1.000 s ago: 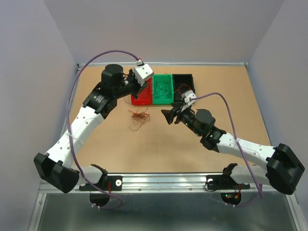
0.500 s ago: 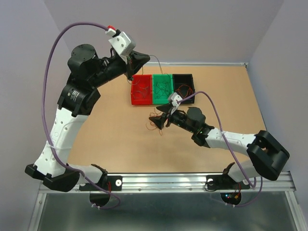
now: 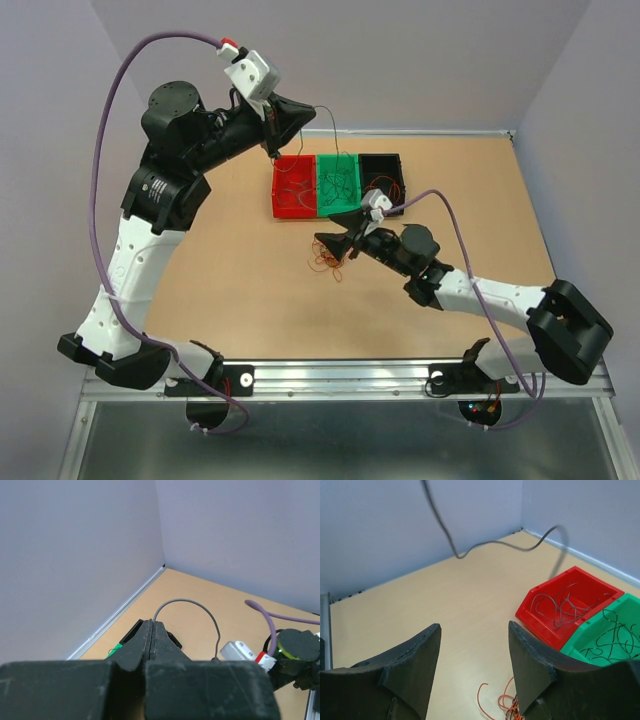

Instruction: Untangle the cables

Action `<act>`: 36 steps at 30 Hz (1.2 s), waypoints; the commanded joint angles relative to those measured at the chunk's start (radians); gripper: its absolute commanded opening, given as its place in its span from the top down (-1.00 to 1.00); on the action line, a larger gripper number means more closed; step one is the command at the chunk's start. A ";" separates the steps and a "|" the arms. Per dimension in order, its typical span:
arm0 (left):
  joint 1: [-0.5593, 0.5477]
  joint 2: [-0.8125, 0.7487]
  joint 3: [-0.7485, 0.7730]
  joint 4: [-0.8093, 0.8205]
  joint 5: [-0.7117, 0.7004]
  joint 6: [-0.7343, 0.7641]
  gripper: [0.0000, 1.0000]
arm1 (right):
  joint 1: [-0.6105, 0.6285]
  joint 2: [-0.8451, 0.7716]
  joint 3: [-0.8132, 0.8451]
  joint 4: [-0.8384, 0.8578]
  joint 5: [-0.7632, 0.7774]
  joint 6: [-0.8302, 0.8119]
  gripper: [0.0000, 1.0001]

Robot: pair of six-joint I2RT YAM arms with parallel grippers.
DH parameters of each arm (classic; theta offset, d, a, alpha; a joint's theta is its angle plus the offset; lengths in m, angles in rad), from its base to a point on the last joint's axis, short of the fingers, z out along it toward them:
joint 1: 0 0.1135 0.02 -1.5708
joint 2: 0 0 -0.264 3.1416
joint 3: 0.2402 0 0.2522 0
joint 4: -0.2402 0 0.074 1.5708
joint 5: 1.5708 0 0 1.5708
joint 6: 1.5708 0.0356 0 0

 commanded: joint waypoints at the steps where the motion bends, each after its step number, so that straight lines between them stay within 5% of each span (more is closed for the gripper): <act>1: -0.004 -0.019 0.018 0.056 -0.018 -0.012 1.00 | -0.003 -0.117 -0.059 0.077 0.010 -0.018 -0.23; 13: 0.026 0.118 -0.065 0.168 -0.252 0.089 1.00 | -0.003 -0.398 -0.194 0.008 0.199 -0.003 -0.20; 28: 0.193 0.303 -0.114 0.355 -0.168 0.126 1.00 | -0.003 -0.469 -0.209 -0.044 0.317 -0.011 -0.14; 36: 0.198 0.325 -0.301 0.490 -0.193 0.183 1.00 | -0.003 -0.492 -0.208 -0.081 0.329 -0.018 -0.14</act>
